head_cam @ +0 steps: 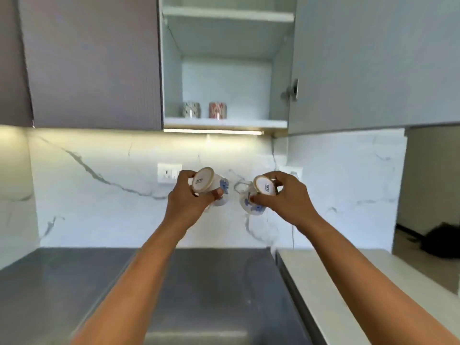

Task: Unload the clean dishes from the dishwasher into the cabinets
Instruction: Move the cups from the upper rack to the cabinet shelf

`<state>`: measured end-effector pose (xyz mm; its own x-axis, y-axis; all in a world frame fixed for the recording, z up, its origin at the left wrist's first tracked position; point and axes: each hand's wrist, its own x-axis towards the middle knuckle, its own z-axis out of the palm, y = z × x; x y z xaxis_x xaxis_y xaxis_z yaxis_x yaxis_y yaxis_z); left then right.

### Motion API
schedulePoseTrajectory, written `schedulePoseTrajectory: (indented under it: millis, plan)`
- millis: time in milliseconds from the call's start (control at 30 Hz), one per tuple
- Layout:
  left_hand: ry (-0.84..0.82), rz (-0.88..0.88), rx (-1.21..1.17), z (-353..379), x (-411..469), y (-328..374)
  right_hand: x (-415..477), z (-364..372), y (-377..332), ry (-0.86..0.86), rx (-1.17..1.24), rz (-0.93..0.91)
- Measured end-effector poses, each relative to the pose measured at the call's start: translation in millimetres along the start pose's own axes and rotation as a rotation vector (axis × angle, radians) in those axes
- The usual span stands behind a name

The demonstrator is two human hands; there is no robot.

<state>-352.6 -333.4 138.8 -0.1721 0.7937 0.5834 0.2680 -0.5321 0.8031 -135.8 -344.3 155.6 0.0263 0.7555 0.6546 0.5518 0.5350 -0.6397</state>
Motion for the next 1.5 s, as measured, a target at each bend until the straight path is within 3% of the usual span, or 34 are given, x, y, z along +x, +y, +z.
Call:
schedulePoseTrajectory:
  millis: [200, 367, 567, 800, 967, 1267, 1500]
  plan:
    - [0.13, 0.152, 0.022, -4.3, 100.4, 50.3, 112.7, -10.9, -35.6, 0.061, 0.066, -0.212]
    - [0.187, 0.18, 0.069, -4.2, 172.5, 76.9, 197.5, -5.6, -49.3, 0.087, 0.054, -0.301]
    - [0.213, 0.169, 0.294, -0.3, 244.7, 81.4, 277.0, 15.1, -37.5, 0.035, -0.003, -0.254]
    - [0.238, 0.131, 0.336, 6.4, 327.2, 70.6, 354.4, 49.5, -19.2, -0.015, -0.097, -0.098]
    - [0.106, 0.001, 0.405, 19.5, 387.5, 53.9, 392.3, 76.6, -10.7, -0.154, -0.147, 0.052]
    - [-0.119, -0.318, 0.583, 23.5, 454.8, 4.8, 437.4, 121.3, -4.7, -0.212, -0.231, 0.127]
    - [-0.199, -0.238, 0.895, 26.0, 481.2, -7.8, 452.6, 138.2, -1.3, -0.247, -0.29, 0.15]
